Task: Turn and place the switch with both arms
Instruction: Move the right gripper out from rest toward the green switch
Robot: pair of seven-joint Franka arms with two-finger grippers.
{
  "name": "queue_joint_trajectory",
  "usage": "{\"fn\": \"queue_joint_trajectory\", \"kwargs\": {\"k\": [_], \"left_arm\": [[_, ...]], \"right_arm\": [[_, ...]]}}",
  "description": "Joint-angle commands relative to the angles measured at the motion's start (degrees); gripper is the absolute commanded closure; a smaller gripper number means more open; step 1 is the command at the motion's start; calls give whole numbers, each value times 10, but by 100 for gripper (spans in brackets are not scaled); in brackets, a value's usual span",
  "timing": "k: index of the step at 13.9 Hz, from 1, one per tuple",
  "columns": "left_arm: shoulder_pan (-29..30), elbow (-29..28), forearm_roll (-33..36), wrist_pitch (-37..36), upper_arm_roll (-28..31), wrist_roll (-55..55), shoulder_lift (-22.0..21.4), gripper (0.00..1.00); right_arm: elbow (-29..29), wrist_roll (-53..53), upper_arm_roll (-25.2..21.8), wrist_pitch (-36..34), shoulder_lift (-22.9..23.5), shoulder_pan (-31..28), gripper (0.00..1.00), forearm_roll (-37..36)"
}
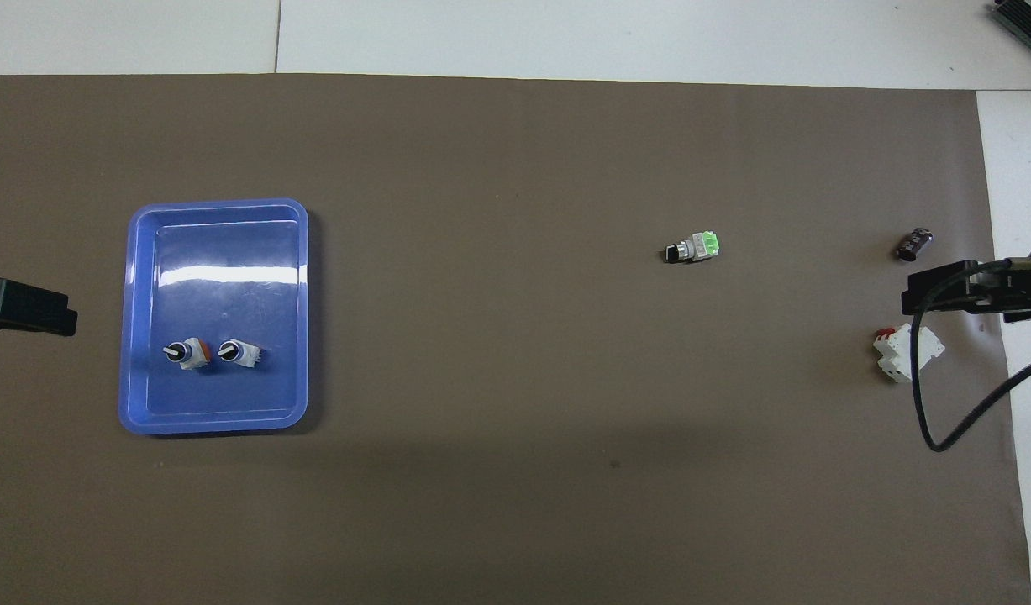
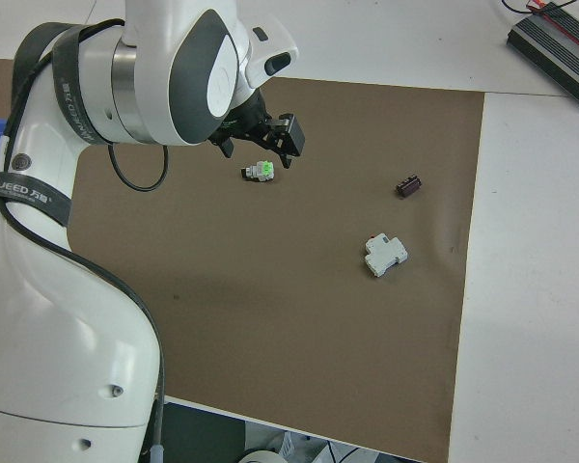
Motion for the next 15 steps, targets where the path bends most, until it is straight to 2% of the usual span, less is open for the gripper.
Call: {"fn": "queue_joint_trajectory", "kwargs": {"k": [1, 6, 8, 12, 15], "left_arm": [[6, -16, 10, -1, -3, -1, -15, 0], [6, -16, 10, -1, -3, -1, -15, 0], [6, -16, 10, -1, -3, -1, -15, 0], [6, -16, 10, -1, -3, -1, -15, 0], [6, -16, 10, -1, -3, -1, -15, 0]], "right_arm": [[-17, 13, -2, 10, -13, 1, 0, 5], [-30, 2, -2, 20, -13, 1, 0, 6], [-42, -50, -2, 36, -12, 1, 0, 8], [-109, -182, 3, 164, 10, 13, 0, 11], [-113, -340, 5, 229, 70, 25, 0, 20]]}}
